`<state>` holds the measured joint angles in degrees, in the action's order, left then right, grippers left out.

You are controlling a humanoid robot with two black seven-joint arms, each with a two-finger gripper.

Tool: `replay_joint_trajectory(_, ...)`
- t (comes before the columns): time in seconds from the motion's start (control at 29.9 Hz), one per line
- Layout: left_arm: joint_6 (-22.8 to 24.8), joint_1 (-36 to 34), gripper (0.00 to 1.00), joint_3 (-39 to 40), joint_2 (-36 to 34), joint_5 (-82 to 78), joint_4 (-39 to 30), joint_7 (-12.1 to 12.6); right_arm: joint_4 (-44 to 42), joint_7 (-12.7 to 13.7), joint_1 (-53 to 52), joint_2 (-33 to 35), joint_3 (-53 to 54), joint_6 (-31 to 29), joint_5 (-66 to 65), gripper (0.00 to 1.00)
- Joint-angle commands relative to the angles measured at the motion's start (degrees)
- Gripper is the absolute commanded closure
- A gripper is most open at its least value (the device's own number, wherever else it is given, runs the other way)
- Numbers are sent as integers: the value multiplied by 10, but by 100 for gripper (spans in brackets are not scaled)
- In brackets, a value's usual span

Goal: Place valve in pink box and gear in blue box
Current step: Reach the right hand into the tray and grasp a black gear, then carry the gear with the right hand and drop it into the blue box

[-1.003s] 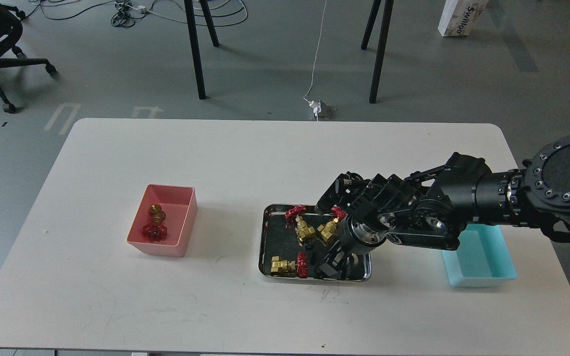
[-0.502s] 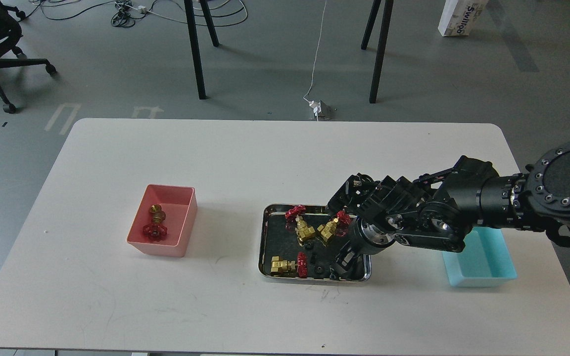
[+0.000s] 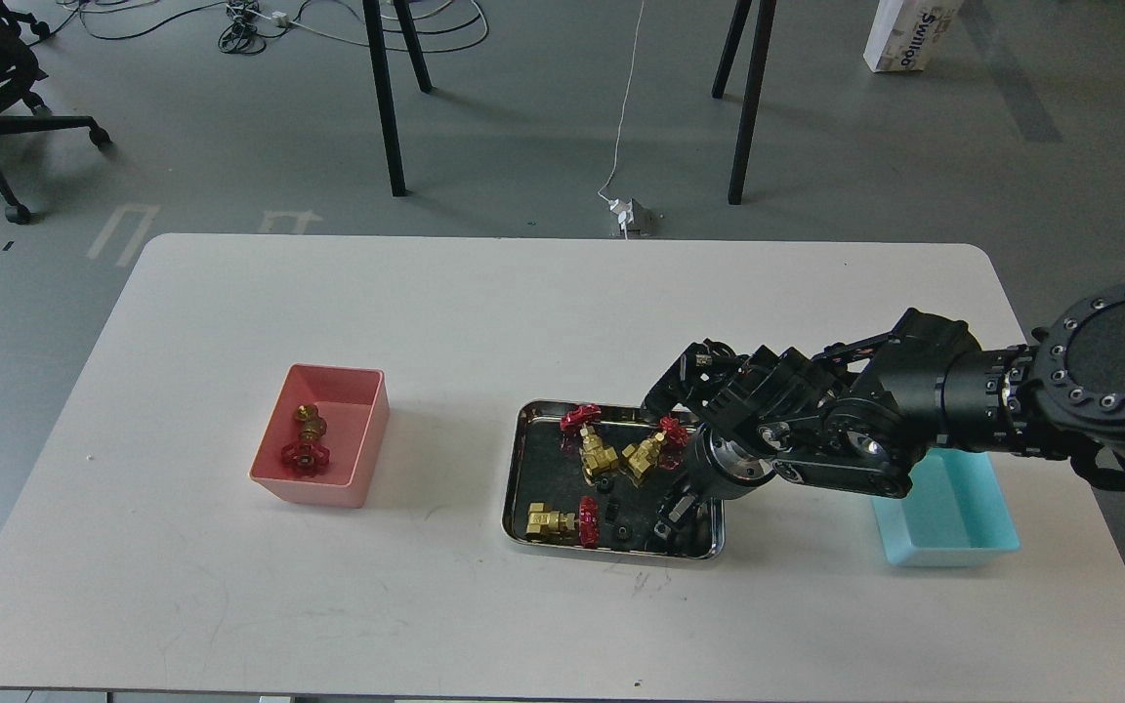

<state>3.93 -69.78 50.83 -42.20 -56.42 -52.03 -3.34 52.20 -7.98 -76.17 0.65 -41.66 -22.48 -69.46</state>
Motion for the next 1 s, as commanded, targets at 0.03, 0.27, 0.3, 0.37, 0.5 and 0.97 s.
replay_joint_trajectory(0.03, 0, 1, 5, 0, -2, 0, 0, 0, 4, 7, -4, 0, 1, -1, 4, 88)
replay_joint_trajectory(0.27, -1, 1, 5, -1, -3, 0, -1, 0, 30, 5, -36, 12, 37, -8, 37, 92)
replay_joint_trajectory(0.3, 0, 1, 5, -2, -3, 0, -1, 0, 41, 5, -47, 25, 40, -12, 49, 92)
replay_joint_trajectory(0.37, 0, 1, 5, -2, -3, 0, -1, 0, 71, 5, -74, 65, 43, -14, 71, 92)
replay_joint_trajectory(0.5, -1, 3, 5, -3, 1, -1, -2, 0, 138, 6, -107, 164, 46, -15, 78, 92)
replay_joint_trajectory(0.97, -1, 5, 5, 1, -1, 0, -4, 0, 251, 3, -28, 537, 63, -11, 59, 91)
